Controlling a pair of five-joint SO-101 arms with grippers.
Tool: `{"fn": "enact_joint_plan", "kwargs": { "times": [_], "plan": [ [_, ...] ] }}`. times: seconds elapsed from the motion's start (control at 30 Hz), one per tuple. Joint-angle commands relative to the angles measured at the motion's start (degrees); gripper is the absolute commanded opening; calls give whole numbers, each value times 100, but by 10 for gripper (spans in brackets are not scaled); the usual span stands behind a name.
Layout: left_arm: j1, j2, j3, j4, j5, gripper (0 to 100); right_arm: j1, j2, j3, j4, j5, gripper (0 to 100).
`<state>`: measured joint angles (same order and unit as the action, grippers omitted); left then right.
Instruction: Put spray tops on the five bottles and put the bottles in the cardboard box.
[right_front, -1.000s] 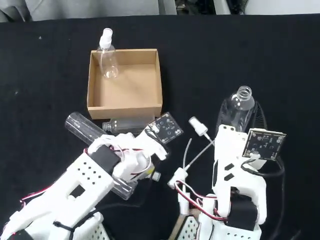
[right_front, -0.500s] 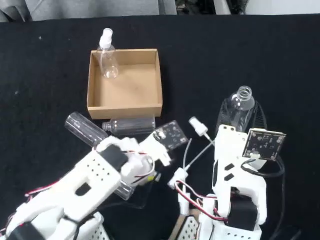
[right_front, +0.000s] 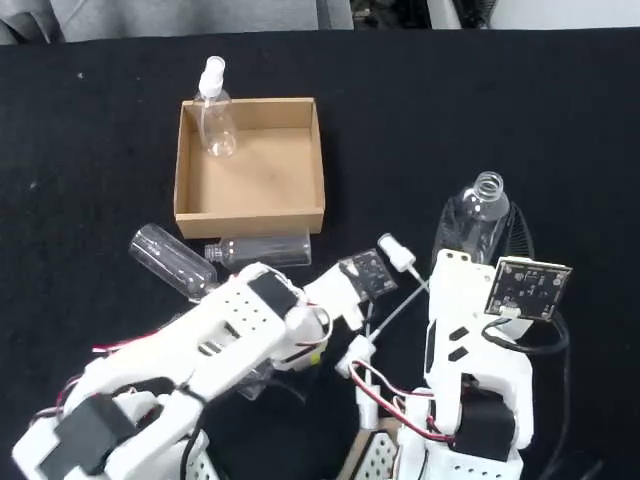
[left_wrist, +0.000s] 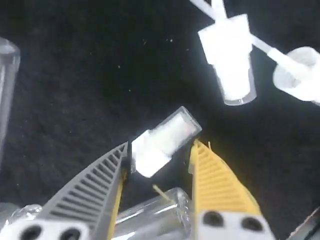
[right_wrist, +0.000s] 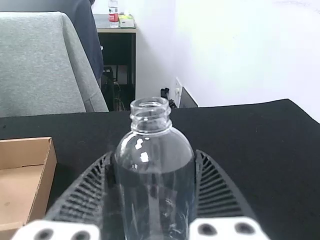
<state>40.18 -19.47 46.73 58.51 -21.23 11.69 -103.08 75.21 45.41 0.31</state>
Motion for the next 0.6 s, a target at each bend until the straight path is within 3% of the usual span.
{"fn": "enact_joint_plan", "kwargs": {
  "times": [0.0, 0.37, 0.57],
  "plan": [
    [57, 387, -312, -360, -202, 180, 158, -549, -75, -202, -18, 62],
    [66, 1204, -743, -457, -167, 177, 158, -549, -75, -202, -9, 63],
    [66, 1363, -884, -413, -176, 124, 158, -549, -75, -202, -9, 63]
  ]
}}
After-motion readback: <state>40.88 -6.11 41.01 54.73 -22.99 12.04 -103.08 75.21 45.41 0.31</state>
